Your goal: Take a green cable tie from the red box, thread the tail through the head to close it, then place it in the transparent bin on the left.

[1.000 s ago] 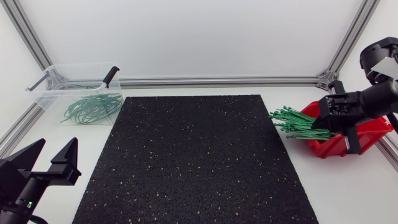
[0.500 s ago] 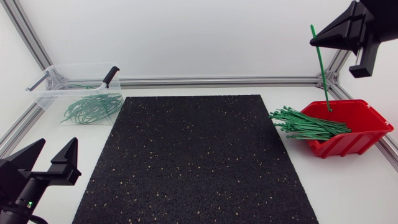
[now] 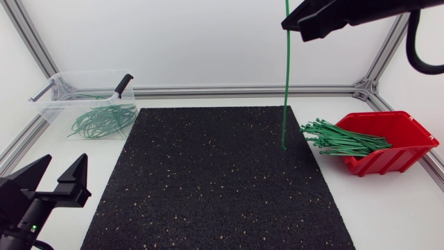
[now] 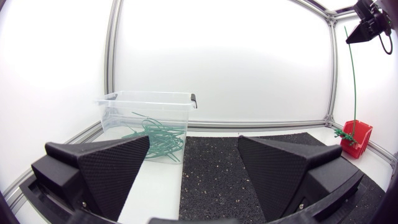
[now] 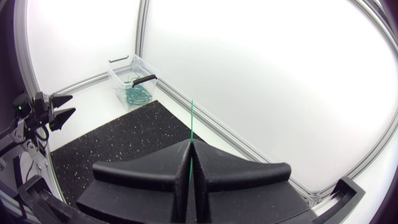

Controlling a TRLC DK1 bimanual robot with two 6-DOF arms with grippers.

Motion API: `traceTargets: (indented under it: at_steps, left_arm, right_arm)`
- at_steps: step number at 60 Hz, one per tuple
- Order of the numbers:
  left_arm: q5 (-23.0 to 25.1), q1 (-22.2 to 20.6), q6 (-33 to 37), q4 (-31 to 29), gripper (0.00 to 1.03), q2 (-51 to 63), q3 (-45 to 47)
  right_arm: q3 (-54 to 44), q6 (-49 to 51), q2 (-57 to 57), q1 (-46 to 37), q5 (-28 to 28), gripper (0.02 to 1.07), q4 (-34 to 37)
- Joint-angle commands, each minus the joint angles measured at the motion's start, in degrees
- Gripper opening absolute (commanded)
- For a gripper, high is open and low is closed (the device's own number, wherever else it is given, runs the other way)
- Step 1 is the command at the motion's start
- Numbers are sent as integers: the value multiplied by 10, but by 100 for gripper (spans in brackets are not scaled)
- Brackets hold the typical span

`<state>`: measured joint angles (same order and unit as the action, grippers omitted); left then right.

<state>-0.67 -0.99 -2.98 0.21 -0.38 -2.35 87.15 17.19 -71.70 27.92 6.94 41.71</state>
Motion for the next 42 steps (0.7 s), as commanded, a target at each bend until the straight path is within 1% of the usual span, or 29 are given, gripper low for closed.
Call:
traceTargets:
  at_steps: [1, 3, 10, 18, 20, 24, 27, 32, 42]
  left_arm:
    - [3, -6, 5, -16, 99, -1, 22]
    - [3, -6, 4, -16, 99, -1, 22]
    - [3, -7, 4, -16, 99, -1, 22]
    - [3, -6, 4, -16, 99, -1, 22]
    - [3, -7, 4, -16, 99, 0, 22]
    - [3, -9, 5, -16, 99, 2, 22]
    - [3, -9, 4, -16, 99, 2, 22]
    - [3, -10, 4, -16, 99, 2, 22]
    - [3, -9, 5, -17, 99, 2, 22]
  right_arm:
    - [-27, -72, -19, 44, -9, 8, -20]
    - [-29, -94, -29, 53, -20, 8, -31]
    - [-34, -168, -70, 54, -19, 8, -73]
    - [-46, -231, -102, 58, 5, 7, -108]
    - [-55, -248, -106, 58, 25, 7, -127]
    - [-63, -276, -119, 60, 40, 7, -142]
    - [-71, -299, -134, 65, 66, 8, -154]
    - [-75, -317, -159, 81, 83, 8, -161]
    - [-88, -387, -216, 75, 189, 8, -211]
